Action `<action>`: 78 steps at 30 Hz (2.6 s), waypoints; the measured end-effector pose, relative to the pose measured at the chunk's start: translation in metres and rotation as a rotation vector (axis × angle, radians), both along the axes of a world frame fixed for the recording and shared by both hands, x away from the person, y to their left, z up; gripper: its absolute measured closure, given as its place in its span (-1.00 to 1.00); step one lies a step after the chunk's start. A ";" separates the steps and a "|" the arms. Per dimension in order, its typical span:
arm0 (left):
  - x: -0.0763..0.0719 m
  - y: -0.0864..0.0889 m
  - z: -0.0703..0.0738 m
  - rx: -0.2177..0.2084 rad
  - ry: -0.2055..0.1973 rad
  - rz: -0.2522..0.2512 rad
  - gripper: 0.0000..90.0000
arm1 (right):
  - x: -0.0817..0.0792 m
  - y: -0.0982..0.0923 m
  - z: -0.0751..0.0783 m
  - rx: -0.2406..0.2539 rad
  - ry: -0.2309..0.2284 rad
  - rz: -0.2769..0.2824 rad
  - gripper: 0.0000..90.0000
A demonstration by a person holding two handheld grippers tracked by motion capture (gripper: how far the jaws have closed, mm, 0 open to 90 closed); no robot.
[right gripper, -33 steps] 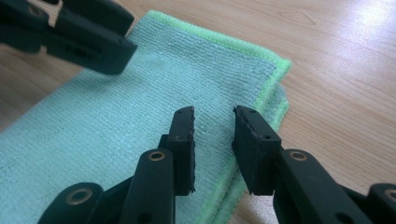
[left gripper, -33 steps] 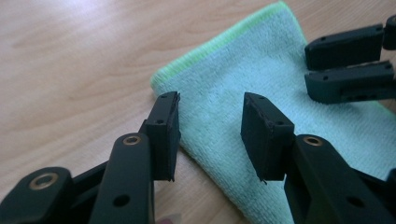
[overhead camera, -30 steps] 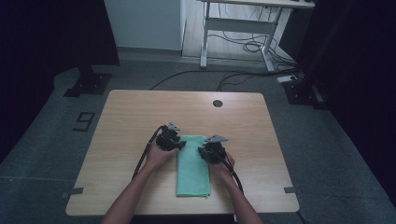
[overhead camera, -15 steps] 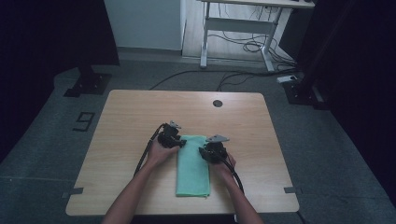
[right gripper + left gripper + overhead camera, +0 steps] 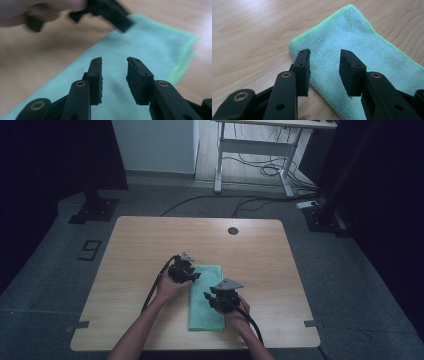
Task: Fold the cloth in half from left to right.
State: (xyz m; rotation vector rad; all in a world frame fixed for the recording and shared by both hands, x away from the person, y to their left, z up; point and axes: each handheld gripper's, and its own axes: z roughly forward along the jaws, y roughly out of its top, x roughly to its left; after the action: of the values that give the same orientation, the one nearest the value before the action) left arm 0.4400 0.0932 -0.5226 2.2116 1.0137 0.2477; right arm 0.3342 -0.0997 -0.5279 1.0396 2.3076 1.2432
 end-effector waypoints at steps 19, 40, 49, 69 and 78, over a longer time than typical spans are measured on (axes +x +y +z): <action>0.006 0.001 -0.011 -0.019 0.039 0.026 0.38 | -0.047 0.043 -0.022 -0.081 0.028 0.176 0.35; 0.028 -0.004 -0.012 -0.026 0.020 0.046 0.48 | -0.049 0.042 -0.024 -0.060 0.026 0.172 0.35; 0.018 0.001 0.003 -0.051 -0.009 0.034 0.36 | -0.045 0.036 -0.020 -0.025 0.025 0.166 0.27; 0.005 0.029 0.011 -0.080 -0.014 0.083 0.21 | 0.027 -0.022 -0.005 0.003 0.009 -0.039 0.15; 0.004 0.028 0.009 -0.081 -0.011 0.076 0.23 | 0.047 -0.031 -0.007 0.007 0.012 -0.085 0.14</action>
State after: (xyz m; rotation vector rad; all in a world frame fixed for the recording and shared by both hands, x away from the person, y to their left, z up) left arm 0.4443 0.1209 -0.5137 2.0993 1.0838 0.2479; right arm 0.3817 -0.1310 -0.5345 1.1380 2.2447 1.2169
